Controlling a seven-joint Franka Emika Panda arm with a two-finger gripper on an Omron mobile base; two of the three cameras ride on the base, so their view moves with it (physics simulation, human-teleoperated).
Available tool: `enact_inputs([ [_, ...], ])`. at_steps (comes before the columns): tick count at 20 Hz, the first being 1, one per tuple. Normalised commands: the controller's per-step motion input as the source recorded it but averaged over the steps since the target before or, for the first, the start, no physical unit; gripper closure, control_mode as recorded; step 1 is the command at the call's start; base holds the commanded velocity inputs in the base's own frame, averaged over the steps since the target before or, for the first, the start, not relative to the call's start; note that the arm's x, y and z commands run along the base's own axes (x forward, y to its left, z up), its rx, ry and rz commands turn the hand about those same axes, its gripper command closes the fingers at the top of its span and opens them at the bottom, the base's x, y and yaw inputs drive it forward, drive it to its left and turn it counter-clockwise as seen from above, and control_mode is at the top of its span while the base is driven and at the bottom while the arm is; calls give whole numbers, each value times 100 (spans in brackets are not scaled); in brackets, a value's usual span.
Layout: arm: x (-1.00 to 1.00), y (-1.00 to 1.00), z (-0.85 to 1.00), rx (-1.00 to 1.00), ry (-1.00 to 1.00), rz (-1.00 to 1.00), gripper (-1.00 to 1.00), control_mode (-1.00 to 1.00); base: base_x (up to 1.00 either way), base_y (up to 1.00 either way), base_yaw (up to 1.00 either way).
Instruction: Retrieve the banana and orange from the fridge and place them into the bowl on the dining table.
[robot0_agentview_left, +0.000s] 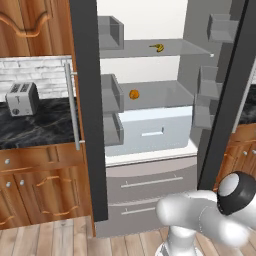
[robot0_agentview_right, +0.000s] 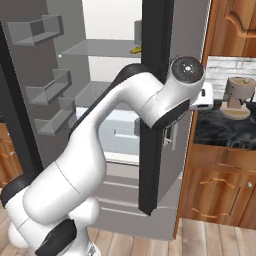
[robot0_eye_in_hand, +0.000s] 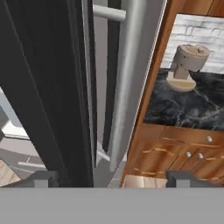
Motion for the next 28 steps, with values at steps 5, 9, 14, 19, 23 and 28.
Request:
enact_inputs([
  [5, -40, 100, -21, -26, -17, 5, -100, -100, 0, 0, 0],
  [9, -36, 100, -23, -16, -22, 0, -100, -100, 0, 0, 0],
  [14, -24, 98, 4, -20, -3, 0, -100, -100, 0, 0, 0],
  [19, 4, 60, 14, -26, 3, 0, -100, -100, 0, 0, 0],
  [23, 20, 15, 11, -27, 11, 0, -100, -100, 0, 0, 0],
  [28, 63, 17, 5, -26, 20, 0, -100, -100, 0, 0, 0],
])
